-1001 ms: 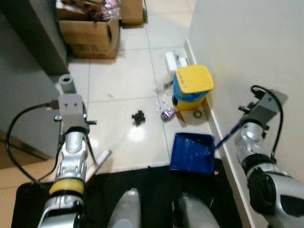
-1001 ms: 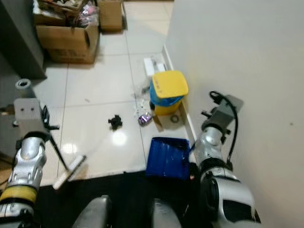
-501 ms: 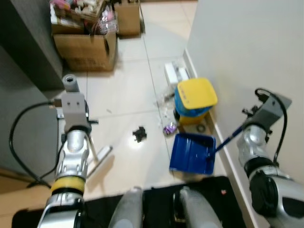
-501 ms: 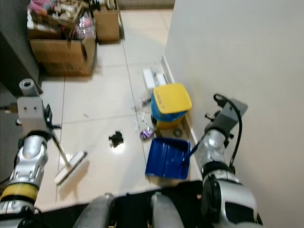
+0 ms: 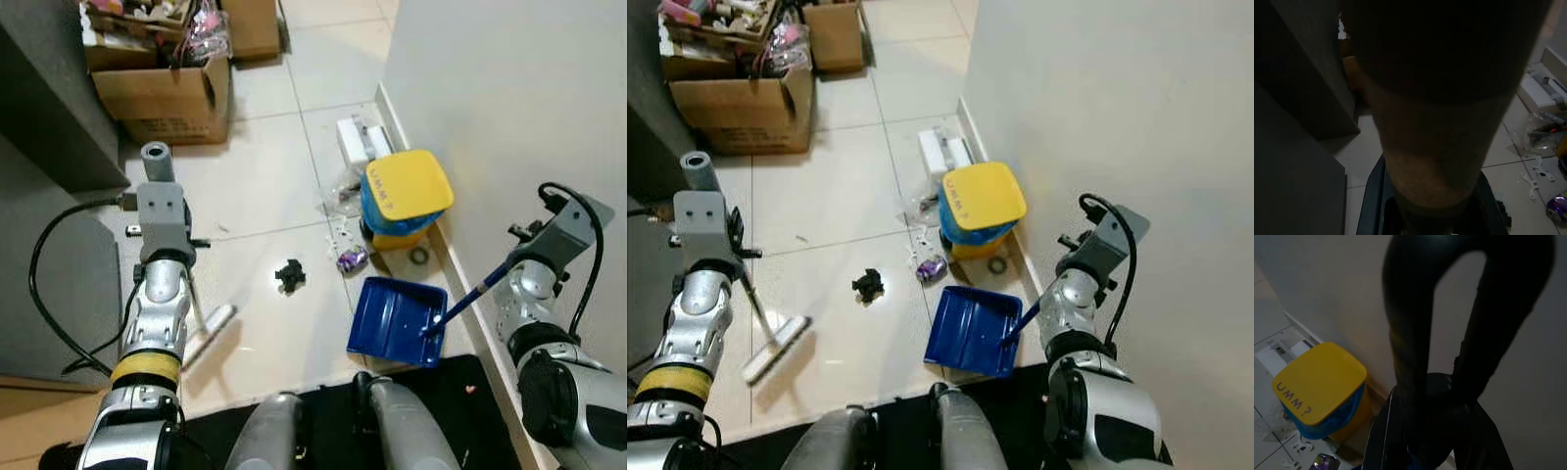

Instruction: Sweep floor

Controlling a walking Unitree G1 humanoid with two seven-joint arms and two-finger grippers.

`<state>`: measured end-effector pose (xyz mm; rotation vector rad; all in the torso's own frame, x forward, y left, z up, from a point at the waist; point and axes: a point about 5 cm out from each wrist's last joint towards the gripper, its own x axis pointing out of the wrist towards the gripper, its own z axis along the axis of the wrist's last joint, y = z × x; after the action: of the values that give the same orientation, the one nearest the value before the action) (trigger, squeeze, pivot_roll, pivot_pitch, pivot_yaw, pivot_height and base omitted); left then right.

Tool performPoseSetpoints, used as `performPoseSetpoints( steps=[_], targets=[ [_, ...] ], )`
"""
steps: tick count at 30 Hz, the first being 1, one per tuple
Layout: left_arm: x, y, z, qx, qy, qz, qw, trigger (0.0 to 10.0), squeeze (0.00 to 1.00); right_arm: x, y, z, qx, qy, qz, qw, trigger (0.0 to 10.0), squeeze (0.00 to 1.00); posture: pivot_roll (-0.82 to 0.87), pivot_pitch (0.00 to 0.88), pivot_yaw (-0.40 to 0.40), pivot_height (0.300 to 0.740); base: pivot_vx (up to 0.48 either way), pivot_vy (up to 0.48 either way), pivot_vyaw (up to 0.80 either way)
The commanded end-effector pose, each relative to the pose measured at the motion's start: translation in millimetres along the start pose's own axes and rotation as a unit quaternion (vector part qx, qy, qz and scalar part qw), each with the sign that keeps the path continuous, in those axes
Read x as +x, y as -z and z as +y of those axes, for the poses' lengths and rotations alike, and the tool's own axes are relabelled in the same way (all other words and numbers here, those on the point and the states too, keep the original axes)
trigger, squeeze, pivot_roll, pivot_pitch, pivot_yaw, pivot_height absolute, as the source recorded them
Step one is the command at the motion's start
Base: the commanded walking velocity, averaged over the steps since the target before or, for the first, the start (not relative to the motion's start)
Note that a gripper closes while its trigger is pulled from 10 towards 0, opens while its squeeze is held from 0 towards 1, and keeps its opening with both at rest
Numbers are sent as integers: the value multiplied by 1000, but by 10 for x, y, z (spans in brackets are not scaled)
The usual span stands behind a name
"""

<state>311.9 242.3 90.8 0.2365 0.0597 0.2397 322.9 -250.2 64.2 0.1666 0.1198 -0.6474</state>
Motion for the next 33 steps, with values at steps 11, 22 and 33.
performPoseSetpoints(
  steps=[11,22,33],
  targets=[
    [-13,50,189,28,-33,3,999,10000,0,45,-62,-6,2,-1,-1,1000,10000,0,124,108,-36,740,0,-213,0],
    [-5,-9,276,37,-35,-22,998,10000,0,127,-207,-65,-8,20,-19,1000,10000,0,118,123,-45,740,0,0,0],
    [178,-277,344,61,-21,-75,995,10000,0,162,-272,-59,-20,25,-22,999,10000,0,88,289,-48,740,0,0,0]
  ],
)
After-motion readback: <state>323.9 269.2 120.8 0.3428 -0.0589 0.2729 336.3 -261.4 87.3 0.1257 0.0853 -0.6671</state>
